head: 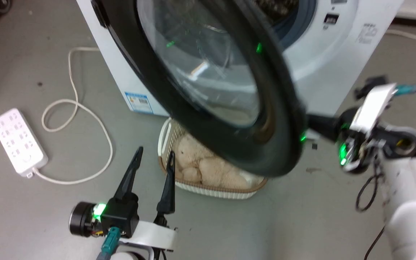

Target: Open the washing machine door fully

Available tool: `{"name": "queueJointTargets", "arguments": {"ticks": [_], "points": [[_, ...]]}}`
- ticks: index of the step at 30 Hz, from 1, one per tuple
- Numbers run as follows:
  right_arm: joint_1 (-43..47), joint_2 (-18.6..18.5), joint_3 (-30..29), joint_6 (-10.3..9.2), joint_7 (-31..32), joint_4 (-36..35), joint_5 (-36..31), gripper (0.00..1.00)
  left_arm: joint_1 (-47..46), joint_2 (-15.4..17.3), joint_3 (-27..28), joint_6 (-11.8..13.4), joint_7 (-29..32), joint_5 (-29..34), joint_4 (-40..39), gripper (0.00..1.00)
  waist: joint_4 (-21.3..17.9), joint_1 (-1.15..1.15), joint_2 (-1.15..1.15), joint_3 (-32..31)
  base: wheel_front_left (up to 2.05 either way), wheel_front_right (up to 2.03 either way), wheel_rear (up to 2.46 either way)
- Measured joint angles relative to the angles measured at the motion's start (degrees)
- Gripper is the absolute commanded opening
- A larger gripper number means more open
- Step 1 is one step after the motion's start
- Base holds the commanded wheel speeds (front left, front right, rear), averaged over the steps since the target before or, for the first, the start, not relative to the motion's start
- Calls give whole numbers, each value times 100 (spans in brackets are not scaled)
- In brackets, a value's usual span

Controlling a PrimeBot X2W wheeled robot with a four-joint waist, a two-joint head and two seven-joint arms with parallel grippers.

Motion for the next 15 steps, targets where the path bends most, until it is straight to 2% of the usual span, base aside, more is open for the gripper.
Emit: {"name": "queueJointTargets", "arguments": {"ticks": [3, 7, 8, 9, 10, 11, 13, 15], "points": [[534, 164, 189, 0, 263, -433, 89, 0, 126, 1, 20, -98, 0, -133, 144, 100, 15, 0, 0, -219, 0, 0, 0], [887, 193, 404, 0, 383, -735, 267, 0, 194, 3, 41, -170, 0, -226, 243, 100, 58, 0, 0, -344, 0, 0, 0], [1104, 174, 706, 0, 423, -902, 566, 0, 252, 8, 60, -218, 1, -272, 301, 100, 101, 0, 0, -417, 0, 0, 0], [1104, 174, 706, 0, 423, -902, 566, 0, 252, 8, 60, -218, 1, -272, 301, 100, 101, 0, 0, -417, 0, 0, 0], [1311, 175, 1101, 0, 375, -1065, 883, 0, 289, 10, 80, -236, 1, -301, 338, 100, 150, 1, 0, -475, 0, 0, 0], [1311, 175, 1101, 0, 375, -1065, 883, 0, 289, 10, 80, -236, 1, -301, 338, 100, 150, 1, 0, -475, 0, 0, 0], [1559, 209, 1697, 0, 175, -1280, 1261, 0, 332, 22, 120, -275, 0, -335, 367, 100, 209, 0, 0, -540, 0, 0, 0], [1679, 222, 2030, 0, 7, -1416, 1441, 0, 363, 24, 136, -291, 1, -372, 383, 100, 237, 0, 0, -567, 0, 0, 0]]}}
